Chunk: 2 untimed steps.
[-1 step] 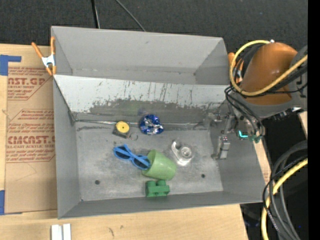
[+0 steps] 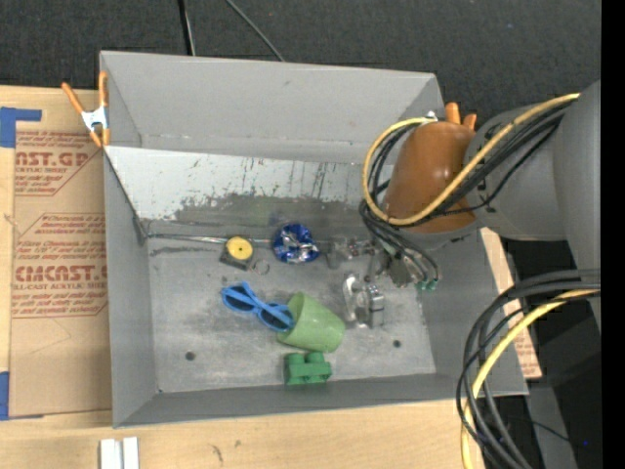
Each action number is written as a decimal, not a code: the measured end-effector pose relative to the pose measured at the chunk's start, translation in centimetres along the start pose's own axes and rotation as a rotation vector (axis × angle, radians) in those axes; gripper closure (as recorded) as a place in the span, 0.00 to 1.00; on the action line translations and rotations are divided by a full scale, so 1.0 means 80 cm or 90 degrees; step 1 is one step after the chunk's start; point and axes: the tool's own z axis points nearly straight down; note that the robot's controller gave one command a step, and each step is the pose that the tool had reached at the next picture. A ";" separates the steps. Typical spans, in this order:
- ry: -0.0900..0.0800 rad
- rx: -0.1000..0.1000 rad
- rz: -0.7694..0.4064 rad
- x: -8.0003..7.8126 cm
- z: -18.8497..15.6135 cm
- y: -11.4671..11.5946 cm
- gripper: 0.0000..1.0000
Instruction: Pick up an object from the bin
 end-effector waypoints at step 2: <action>-0.009 0.003 -0.062 0.026 -0.009 -0.087 1.00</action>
Offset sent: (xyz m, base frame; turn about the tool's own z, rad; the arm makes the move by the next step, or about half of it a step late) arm -0.0086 -0.0737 0.0025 -0.0975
